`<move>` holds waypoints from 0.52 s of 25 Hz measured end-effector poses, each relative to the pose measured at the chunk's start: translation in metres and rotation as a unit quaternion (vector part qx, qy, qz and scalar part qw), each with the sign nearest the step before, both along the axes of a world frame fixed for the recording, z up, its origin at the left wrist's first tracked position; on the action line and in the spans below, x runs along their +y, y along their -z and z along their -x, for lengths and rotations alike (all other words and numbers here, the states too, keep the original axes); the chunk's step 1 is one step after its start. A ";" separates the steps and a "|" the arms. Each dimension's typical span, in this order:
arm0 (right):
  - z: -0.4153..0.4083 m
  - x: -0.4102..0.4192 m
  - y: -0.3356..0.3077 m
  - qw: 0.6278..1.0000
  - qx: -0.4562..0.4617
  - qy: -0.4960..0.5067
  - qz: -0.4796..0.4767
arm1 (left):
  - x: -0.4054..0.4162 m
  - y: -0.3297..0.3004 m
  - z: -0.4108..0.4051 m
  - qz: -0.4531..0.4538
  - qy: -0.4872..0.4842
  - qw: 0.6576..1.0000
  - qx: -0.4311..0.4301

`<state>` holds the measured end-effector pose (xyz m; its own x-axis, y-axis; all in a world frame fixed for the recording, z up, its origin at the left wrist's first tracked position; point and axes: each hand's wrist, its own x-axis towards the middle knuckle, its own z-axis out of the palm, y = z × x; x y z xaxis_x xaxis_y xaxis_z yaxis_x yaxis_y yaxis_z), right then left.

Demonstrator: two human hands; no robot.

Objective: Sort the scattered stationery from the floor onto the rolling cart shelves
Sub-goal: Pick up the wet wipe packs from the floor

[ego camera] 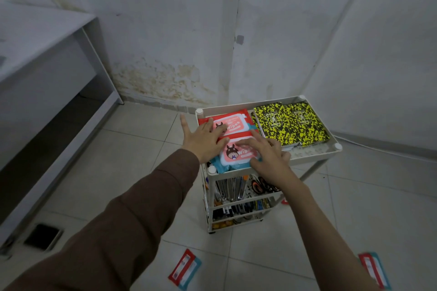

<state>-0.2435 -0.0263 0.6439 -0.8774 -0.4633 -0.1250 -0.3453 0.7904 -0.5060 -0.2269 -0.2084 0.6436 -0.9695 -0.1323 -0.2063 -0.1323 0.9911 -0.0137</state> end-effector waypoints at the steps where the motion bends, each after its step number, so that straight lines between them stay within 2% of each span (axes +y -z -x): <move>1: -0.001 0.000 0.000 1.000 -0.003 -0.001 0.005 | -0.002 -0.001 0.000 -0.002 -0.002 1.000 -0.013; 5: -0.004 0.000 0.002 1.000 0.013 0.012 0.011 | -0.005 -0.004 0.004 0.004 0.005 0.997 -0.076; 7: -0.005 0.000 0.003 0.999 0.027 0.015 0.016 | -0.004 -0.004 0.004 -0.011 -0.002 0.997 -0.082; 10: -0.008 0.002 0.006 0.997 0.060 0.018 0.045 | 0.000 -0.003 -0.008 -0.062 -0.023 0.998 0.010; 13: -0.022 0.004 0.007 0.991 0.098 0.026 0.092 | 0.012 0.003 -0.035 -0.145 -0.069 0.976 0.149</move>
